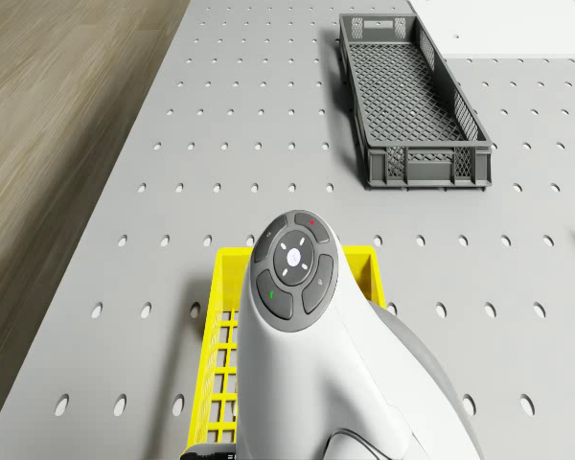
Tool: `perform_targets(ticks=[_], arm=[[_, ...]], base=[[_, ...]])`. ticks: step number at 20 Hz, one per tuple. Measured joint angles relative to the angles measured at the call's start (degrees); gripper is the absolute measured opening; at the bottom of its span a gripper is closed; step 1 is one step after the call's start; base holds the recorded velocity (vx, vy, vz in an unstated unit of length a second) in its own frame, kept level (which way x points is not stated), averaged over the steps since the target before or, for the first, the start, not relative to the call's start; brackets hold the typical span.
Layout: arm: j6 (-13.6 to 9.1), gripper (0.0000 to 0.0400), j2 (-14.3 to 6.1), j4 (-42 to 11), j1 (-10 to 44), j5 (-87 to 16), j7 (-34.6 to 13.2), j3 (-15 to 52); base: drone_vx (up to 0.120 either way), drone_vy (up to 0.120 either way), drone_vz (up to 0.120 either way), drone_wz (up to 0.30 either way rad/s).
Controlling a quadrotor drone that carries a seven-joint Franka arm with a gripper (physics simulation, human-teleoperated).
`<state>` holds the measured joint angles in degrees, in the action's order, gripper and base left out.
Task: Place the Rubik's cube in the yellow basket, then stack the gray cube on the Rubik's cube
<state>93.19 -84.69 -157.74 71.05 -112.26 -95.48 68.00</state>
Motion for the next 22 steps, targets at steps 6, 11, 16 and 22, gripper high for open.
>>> perform_targets(ticks=[6,11,16,22], arm=[[0.9,0.0251,0.0,0.7,0.4,-1.6,0.0,-1.7],[1.8,0.0262,0.2,1.5,0.8,-3.3,0.1,-3.6],[1.5,0.0361,0.3,1.4,0.6,-3.1,0.1,-3.3],[0.1,0.0391,0.1,0.2,0.0,-0.5,0.1,-0.5]], base=[[0.0,0.0,0.0,0.0],[0.0,0.0,0.0,0.0],[0.0,0.0,0.0,0.0],[0.0,0.0,0.0,0.0]])
